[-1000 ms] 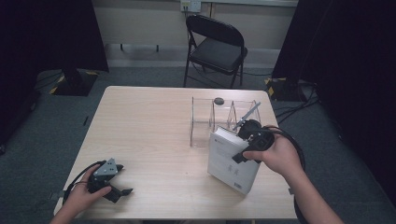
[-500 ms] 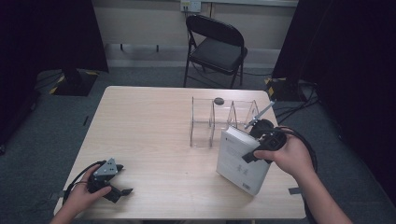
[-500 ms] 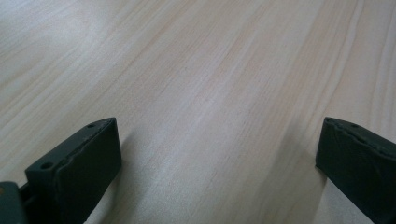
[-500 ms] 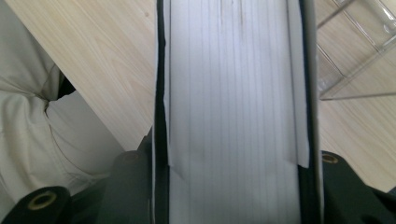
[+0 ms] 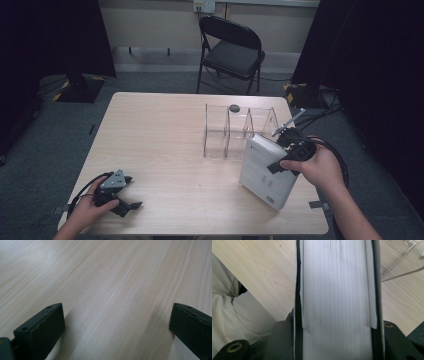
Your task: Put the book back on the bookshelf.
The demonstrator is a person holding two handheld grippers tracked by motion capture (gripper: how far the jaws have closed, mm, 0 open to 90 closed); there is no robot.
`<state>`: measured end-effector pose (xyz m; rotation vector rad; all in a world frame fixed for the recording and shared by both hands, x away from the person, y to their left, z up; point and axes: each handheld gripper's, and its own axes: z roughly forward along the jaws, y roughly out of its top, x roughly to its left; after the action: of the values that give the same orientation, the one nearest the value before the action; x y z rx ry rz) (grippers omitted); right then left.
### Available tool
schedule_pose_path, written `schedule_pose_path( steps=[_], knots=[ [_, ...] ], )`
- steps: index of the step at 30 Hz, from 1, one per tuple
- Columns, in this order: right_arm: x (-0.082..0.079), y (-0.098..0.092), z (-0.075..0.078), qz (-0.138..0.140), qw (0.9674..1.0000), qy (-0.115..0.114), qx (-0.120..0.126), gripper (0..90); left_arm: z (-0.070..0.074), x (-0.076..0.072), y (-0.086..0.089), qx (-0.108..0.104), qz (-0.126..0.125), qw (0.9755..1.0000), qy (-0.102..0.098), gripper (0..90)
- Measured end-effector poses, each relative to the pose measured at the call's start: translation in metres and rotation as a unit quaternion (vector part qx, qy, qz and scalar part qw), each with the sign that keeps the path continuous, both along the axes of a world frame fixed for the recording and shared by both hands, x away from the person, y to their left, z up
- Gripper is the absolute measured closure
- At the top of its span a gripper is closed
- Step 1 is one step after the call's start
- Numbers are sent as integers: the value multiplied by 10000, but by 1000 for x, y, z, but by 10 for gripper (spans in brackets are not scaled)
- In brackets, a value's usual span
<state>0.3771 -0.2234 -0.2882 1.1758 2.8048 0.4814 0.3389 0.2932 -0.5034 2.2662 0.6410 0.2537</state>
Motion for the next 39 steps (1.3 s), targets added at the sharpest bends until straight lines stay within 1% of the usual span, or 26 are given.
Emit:
schedule_pose_path(
  steps=[5,6,8,13,15,16,19,22,23,25,26,28,31,32,33,35,39],
  knots=[
    [1,-9,-1,-129,9999,-24,11,522,0,0,0,3,-4,10000,-3,0],
    [1,-11,-1,-138,9999,-65,-16,522,0,0,0,4,-4,10000,-3,0],
    [2,-14,0,-198,9998,-8,-37,522,0,0,0,5,-6,10000,-4,0],
    [3,-19,0,-323,9994,-54,-124,522,0,0,0,5,-6,10000,-1,0],
    [4,-22,1,-394,9992,-2,-112,522,0,0,0,8,-5,10000,-1,0],
    [4,-23,0,-454,9989,-41,-96,522,0,0,0,8,-4,10000,-2,0],
    [6,-27,0,-511,9987,-8,-75,522,0,0,0,4,2,10000,-3,0],
    [7,-30,-1,-711,9974,-12,-75,522,0,0,0,-7,8,10000,-6,0],
    [8,-30,-1,-732,9973,-46,-81,522,0,0,0,0,7,10000,-3,0],
    [9,-30,-1,-800,9967,-29,-112,522,0,0,0,-7,9,10000,-4,0],
    [10,-30,-1,-829,9964,-76,-128,522,0,0,0,-8,13,10000,-4,0],
    [12,-31,-2,-889,9959,-93,-117,522,0,0,0,-10,13,10000,-7,0],
    [16,-31,-2,-1000,9949,-116,-63,522,0,0,0,-4,6,10000,-8,0],
    [17,-31,-2,-1036,9946,-65,-40,522,0,0,0,-4,6,10000,-8,0],
    [18,-31,-2,-1090,9940,-105,-9,522,0,0,0,-4,6,10000,-6,0],
    [20,-30,-2,-1168,9931,-87,3,522,0,1,0,4,6,10000,-5,0],
    [26,-27,-2,-1282,9917,-98,-60,522,1,1,0,46,-1,10000,14,0]
  ],
)
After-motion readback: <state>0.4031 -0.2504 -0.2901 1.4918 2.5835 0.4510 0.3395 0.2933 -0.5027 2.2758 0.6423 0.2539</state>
